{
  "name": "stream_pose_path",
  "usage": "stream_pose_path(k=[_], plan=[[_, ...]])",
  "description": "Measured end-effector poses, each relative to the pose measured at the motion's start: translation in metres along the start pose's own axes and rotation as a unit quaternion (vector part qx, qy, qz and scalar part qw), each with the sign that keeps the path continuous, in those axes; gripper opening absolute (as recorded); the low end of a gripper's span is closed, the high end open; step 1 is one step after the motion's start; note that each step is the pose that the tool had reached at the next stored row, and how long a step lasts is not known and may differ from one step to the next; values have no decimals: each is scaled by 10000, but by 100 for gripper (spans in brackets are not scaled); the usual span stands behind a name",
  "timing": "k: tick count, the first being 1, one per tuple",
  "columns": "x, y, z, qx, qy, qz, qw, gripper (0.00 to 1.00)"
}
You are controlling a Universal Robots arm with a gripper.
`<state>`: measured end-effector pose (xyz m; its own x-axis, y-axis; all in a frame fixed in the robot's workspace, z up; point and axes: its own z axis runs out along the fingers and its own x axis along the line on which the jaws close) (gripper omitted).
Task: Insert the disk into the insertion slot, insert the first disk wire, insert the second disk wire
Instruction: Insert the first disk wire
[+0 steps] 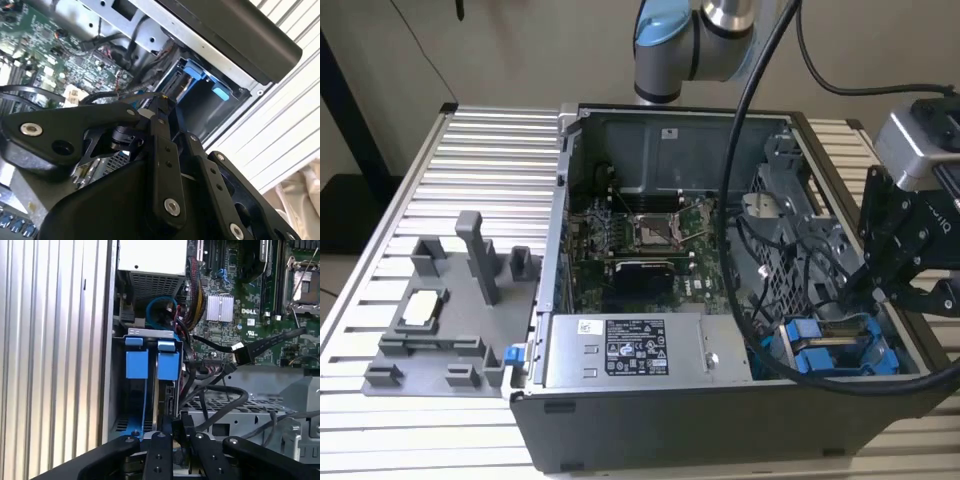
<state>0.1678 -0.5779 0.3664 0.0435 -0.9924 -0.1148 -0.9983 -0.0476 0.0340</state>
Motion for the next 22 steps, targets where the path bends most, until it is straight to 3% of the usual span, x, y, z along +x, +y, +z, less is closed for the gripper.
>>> stream_pose_path(k=[2,3,13,22], plan=[[7,0,10,7,-108,19,9999,19],[17,-3,16,8,-116,24,9999,19],[93,-45,156,4,-133,29,9999,19],[99,-51,204,4,-146,28,9999,19]])
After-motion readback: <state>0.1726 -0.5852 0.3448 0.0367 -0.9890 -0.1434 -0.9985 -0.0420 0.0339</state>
